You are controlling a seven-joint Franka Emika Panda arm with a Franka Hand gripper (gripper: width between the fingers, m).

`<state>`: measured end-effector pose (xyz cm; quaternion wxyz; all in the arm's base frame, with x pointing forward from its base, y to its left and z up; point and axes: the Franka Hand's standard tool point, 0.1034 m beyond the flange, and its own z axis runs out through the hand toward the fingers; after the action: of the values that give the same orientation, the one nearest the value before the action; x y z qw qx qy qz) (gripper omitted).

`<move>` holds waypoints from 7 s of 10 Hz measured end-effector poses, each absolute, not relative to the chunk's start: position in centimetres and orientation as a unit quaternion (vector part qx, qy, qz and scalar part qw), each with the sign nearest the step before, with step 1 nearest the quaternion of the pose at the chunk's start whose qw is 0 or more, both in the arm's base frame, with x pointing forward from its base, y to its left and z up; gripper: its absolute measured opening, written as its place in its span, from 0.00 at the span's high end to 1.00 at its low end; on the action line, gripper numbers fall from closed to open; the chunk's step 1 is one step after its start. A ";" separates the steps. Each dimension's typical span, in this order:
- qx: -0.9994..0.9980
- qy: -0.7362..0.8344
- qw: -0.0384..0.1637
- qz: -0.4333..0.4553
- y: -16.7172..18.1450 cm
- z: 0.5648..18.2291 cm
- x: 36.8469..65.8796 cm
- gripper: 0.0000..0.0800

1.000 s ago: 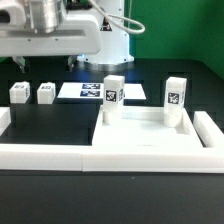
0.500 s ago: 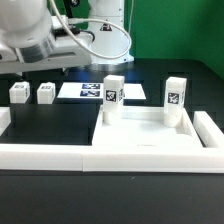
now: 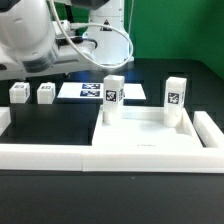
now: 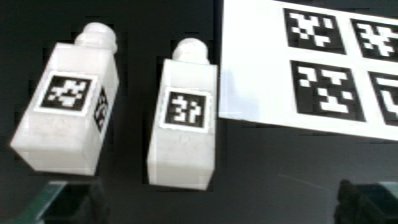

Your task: Assemble square table

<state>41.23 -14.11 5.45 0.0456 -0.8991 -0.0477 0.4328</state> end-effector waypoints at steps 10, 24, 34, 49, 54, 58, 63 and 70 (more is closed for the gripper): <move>-0.893 -0.041 0.040 0.446 -14.3 4.9 40.0 0.19; -0.885 -0.034 0.041 0.462 -15.3 4.3 37.2 0.19; -0.888 -0.078 0.039 0.451 -14.3 0.9 37.1 0.19; -0.887 -0.092 0.041 0.451 -14.2 0.9 37.5 0.64; -0.894 -0.117 0.049 0.429 -12.2 11.2 41.1 0.64; -0.944 -0.128 0.046 0.301 -12.1 11.3 42.2 0.64; -0.984 -0.099 0.032 0.143 -5.3 16.6 50.6 0.64; -0.989 -0.119 0.015 -0.091 -5.5 17.2 52.9 0.64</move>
Offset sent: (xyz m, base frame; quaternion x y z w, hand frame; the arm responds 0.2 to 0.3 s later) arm 0.0000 0.0000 0.0000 0.0000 0.0000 0.0000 1.0000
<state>52.93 -5.46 17.18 0.0148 -0.9886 -0.1192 -0.0910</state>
